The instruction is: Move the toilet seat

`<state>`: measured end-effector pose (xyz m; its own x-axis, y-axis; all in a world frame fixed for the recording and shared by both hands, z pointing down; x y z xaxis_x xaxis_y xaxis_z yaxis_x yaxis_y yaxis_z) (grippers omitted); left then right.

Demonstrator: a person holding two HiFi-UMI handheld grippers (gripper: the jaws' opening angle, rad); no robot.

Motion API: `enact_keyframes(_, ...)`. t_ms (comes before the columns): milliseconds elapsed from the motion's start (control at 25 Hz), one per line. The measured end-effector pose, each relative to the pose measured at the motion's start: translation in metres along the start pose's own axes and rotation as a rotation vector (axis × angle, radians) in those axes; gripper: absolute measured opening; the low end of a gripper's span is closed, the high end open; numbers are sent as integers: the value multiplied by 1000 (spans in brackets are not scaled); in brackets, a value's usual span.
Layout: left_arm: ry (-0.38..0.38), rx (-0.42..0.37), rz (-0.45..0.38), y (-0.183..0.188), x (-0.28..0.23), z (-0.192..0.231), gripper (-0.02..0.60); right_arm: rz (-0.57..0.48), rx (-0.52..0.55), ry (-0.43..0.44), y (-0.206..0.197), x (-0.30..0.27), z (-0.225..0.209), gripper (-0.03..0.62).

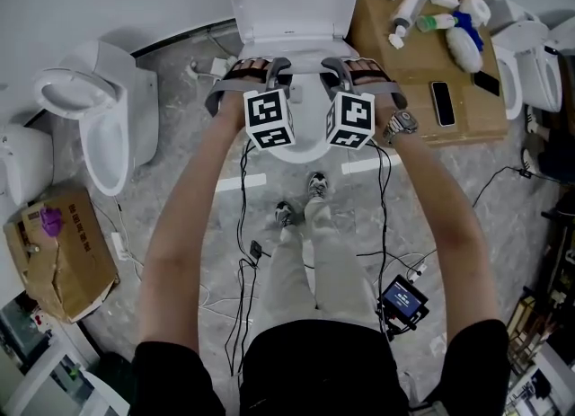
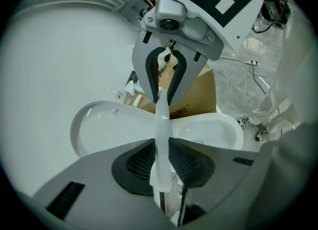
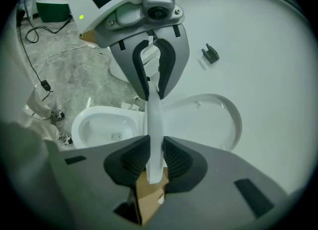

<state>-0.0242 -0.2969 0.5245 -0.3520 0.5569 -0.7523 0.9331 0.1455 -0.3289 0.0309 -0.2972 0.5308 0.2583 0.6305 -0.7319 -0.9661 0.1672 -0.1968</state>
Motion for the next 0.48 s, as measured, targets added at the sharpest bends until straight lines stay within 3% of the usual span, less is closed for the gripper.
enact_keyframes(480, 14, 31, 22, 3, -7, 36, 89, -38, 7, 4, -5, -9, -34, 87)
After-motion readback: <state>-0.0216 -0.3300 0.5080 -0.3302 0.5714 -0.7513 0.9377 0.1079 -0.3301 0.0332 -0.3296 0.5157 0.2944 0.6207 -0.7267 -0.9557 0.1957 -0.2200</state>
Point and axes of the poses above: the fingertips, and each gripper's own axes: x backward along the fingers, z to its left, y out of its top, the point moved 1 cm from there along x, backward along the fingers, and after that the axes turned 4 degrees about x, right-handed, at the moved point
